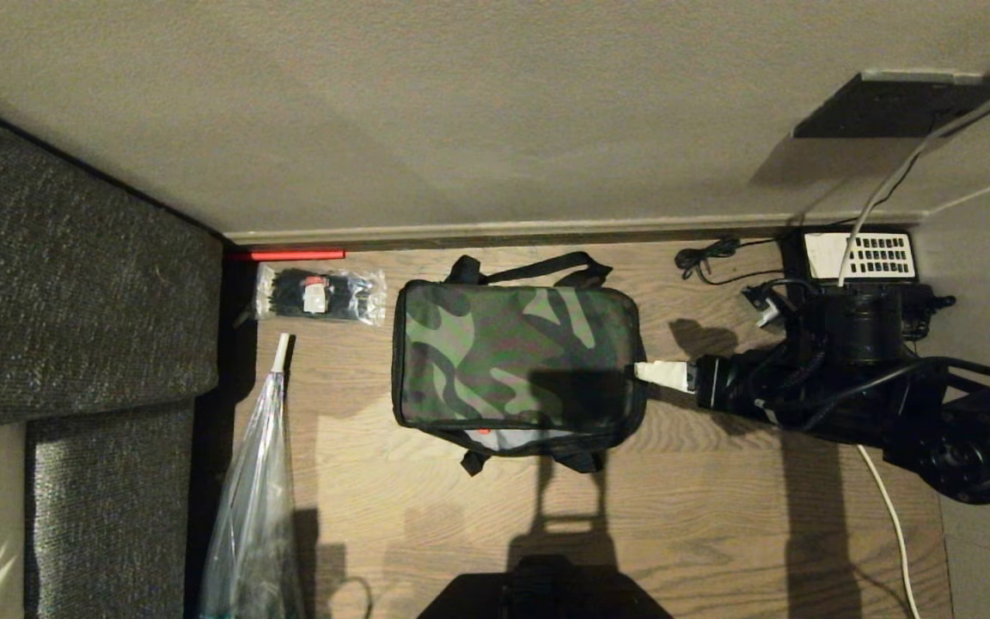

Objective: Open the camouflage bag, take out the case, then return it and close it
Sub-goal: Open the top of the storage box

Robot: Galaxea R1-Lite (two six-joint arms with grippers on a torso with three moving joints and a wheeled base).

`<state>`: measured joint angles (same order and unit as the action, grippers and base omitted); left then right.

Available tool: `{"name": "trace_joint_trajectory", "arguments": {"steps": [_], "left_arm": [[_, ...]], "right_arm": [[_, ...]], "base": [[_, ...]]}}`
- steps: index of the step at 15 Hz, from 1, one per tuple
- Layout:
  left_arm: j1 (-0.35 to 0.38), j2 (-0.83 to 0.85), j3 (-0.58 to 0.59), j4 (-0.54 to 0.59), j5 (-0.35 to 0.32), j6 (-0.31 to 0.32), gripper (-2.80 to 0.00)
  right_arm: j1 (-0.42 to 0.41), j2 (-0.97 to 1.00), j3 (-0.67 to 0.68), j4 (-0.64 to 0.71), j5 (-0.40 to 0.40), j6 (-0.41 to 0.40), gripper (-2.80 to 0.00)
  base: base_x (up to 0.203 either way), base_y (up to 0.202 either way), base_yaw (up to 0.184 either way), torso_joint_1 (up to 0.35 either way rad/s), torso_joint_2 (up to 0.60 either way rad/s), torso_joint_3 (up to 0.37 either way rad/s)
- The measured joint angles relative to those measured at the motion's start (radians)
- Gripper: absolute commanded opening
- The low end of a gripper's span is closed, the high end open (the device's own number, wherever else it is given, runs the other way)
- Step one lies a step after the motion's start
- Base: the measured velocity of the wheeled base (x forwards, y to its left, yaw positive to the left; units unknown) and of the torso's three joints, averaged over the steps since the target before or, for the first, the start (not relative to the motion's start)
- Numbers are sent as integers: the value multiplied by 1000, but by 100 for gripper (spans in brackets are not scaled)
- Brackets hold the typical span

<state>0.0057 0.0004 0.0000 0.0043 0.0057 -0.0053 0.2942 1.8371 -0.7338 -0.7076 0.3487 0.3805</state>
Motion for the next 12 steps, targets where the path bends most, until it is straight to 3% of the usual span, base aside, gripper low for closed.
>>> {"name": "trace_joint_trajectory", "arguments": {"steps": [4, 12], "left_arm": [[0, 0, 0, 0, 0, 0, -280], [0, 0, 0, 0, 0, 0, -280]], "right_arm": [[62, -15, 9, 8, -4, 18, 0], [78, 70, -65, 12, -6, 32, 0]], "base": [[0, 0, 0, 0, 0, 0], [0, 0, 0, 0, 0, 0]]}}
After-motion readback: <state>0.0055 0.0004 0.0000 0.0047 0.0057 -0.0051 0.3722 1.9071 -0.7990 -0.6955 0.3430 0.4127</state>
